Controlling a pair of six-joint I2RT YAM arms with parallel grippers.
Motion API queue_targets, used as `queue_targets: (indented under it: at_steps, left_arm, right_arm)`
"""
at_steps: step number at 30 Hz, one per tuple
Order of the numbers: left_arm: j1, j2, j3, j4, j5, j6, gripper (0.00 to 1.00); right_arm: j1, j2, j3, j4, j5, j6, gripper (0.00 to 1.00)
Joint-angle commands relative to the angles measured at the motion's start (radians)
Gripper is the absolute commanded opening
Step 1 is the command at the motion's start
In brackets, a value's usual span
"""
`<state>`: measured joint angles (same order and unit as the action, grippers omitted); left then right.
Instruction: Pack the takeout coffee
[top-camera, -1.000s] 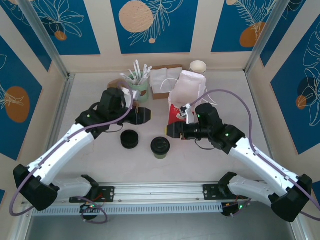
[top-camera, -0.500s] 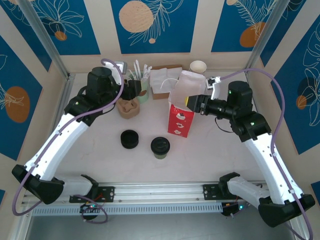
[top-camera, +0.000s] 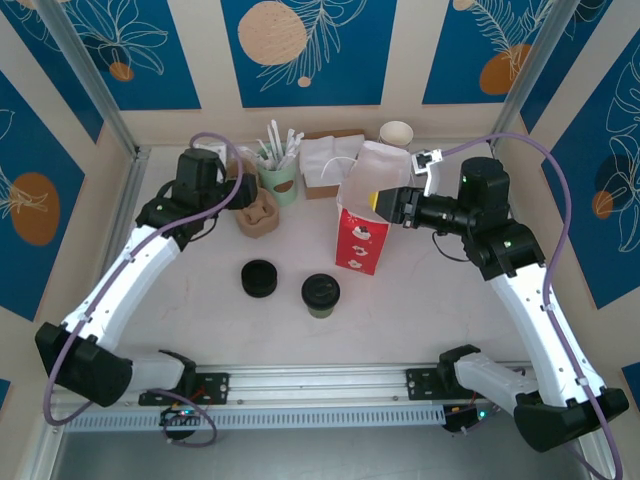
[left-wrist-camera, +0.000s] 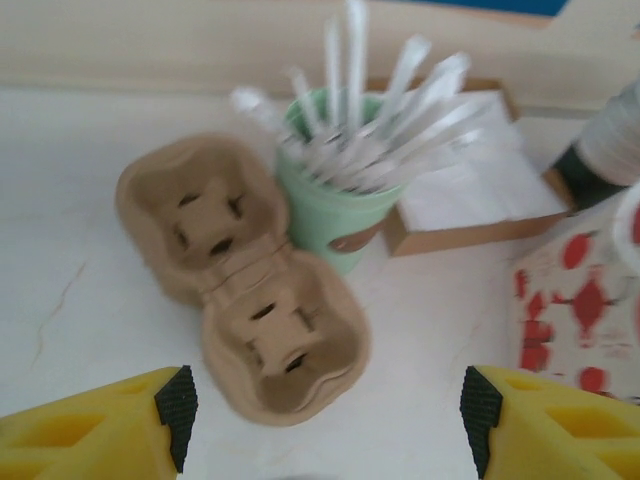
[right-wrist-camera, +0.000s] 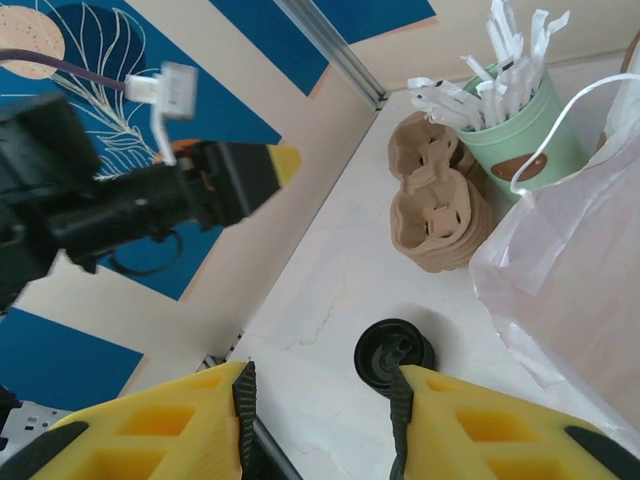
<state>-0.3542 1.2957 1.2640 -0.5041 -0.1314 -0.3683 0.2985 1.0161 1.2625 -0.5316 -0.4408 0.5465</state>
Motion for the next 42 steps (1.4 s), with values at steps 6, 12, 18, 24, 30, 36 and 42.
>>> queue_targets:
  at_steps: [6,12,18,24,30,36,42]
  left_arm:
    - [0.169,0.081,-0.142,0.183,0.2,-0.174,0.69]
    - [0.229,0.169,-0.169,0.248,0.288,-0.207,0.66]
    - [0.246,0.237,-0.18,0.298,0.327,-0.227,0.62]
    - [0.247,0.293,-0.178,0.326,0.354,-0.236,0.54]
    - [0.247,0.326,-0.178,0.348,0.374,-0.245,0.53]
    - [0.247,0.346,-0.186,0.371,0.401,-0.259,0.48]
    - [0.247,0.352,-0.19,0.383,0.423,-0.266,0.43]
  right_arm:
    - [-0.009,0.01,0.002,0.024,-0.057,0.022,0.42]
    - [-0.009,0.01,-0.022,0.027,-0.072,0.029,0.42]
    - [-0.009,0.01,-0.031,0.024,-0.072,0.032,0.41]
    - [-0.011,0.01,-0.036,0.024,-0.07,0.032,0.41]
    - [-0.012,0.01,-0.038,0.018,-0.07,0.03,0.41]
    - [-0.016,0.011,-0.041,0.014,-0.065,0.03,0.41]
    - [-0.021,0.016,-0.041,0.015,-0.065,0.032,0.41]
